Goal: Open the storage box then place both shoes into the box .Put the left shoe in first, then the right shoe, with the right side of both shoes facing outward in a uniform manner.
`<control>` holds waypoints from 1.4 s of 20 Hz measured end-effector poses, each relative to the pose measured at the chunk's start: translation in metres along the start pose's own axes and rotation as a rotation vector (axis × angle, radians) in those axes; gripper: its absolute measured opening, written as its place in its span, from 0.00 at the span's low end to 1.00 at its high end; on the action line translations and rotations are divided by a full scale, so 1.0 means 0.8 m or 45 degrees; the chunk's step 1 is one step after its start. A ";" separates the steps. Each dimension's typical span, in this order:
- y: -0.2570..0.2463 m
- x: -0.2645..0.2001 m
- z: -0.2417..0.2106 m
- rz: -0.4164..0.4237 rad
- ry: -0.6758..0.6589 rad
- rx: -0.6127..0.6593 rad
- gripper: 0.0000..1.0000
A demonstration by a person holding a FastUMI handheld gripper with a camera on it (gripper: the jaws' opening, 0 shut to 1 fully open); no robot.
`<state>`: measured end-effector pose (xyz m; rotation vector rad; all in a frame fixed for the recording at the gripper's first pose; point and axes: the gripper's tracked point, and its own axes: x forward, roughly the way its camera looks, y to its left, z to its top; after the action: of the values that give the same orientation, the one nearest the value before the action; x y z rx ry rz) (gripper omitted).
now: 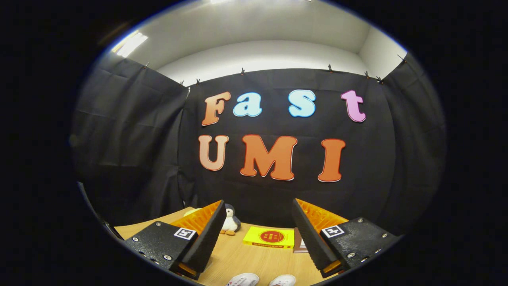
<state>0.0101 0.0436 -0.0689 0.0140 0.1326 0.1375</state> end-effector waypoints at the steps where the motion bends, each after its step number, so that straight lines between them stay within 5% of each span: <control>1: 0.009 0.000 -0.008 0.028 0.022 0.018 0.99; 10: 0.077 -0.003 -0.134 0.236 0.372 0.200 0.99; 19: 0.181 -0.040 -0.293 0.530 0.921 0.632 0.98; 28: 0.244 -0.057 -0.359 0.673 1.155 0.890 0.97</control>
<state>-0.0997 0.2321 -0.3427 0.6934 1.0817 0.6167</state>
